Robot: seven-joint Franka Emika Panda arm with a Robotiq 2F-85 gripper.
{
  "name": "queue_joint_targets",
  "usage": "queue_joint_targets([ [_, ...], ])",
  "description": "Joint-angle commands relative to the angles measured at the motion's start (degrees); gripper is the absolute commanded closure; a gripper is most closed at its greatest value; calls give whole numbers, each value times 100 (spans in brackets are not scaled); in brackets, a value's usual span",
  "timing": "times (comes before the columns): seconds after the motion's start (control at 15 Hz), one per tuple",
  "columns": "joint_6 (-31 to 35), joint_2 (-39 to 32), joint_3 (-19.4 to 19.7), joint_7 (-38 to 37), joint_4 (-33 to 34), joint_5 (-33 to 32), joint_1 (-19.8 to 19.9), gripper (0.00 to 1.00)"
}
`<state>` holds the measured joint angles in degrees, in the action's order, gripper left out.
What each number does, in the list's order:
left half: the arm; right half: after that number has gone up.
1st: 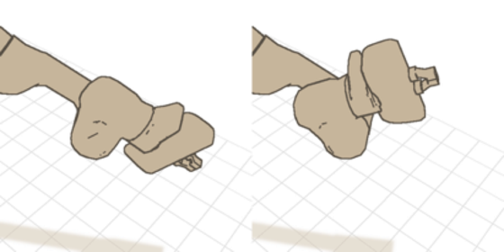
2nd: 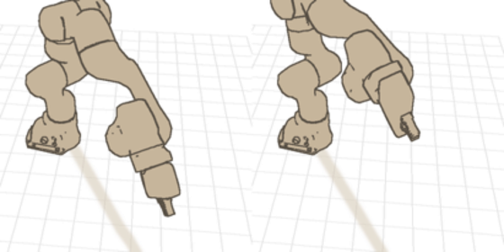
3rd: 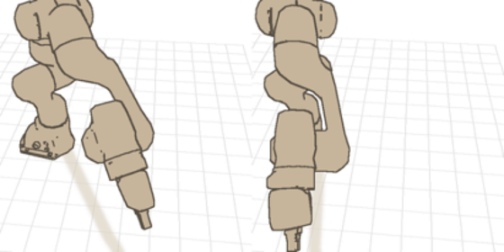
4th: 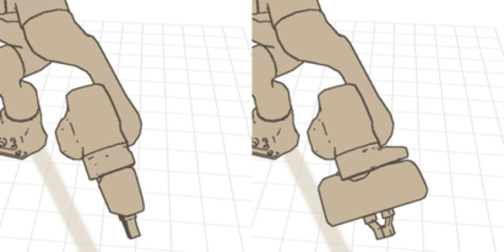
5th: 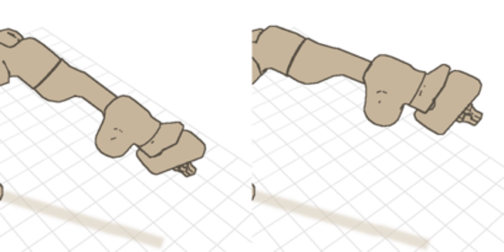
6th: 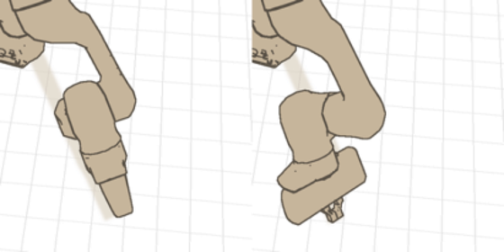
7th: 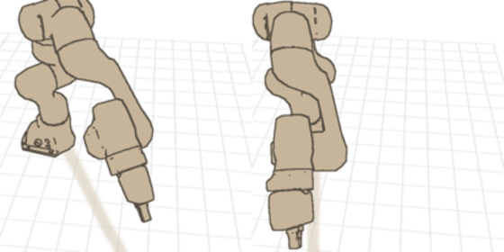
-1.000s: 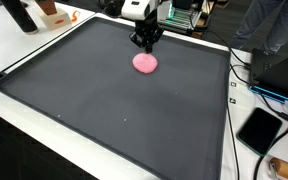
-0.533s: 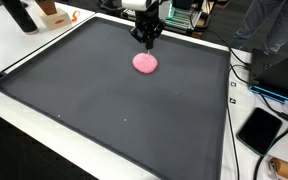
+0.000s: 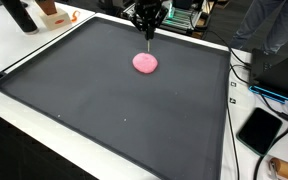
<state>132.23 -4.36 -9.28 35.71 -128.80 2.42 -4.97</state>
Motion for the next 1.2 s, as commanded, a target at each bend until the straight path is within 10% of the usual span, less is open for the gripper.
queue_joint_targets([
  [0.0, -329, 314, 61, -147, 13, -77, -39, 97],
  [1.13, -1617, 1028, 126, -688, 653, -3, -189, 97],
])
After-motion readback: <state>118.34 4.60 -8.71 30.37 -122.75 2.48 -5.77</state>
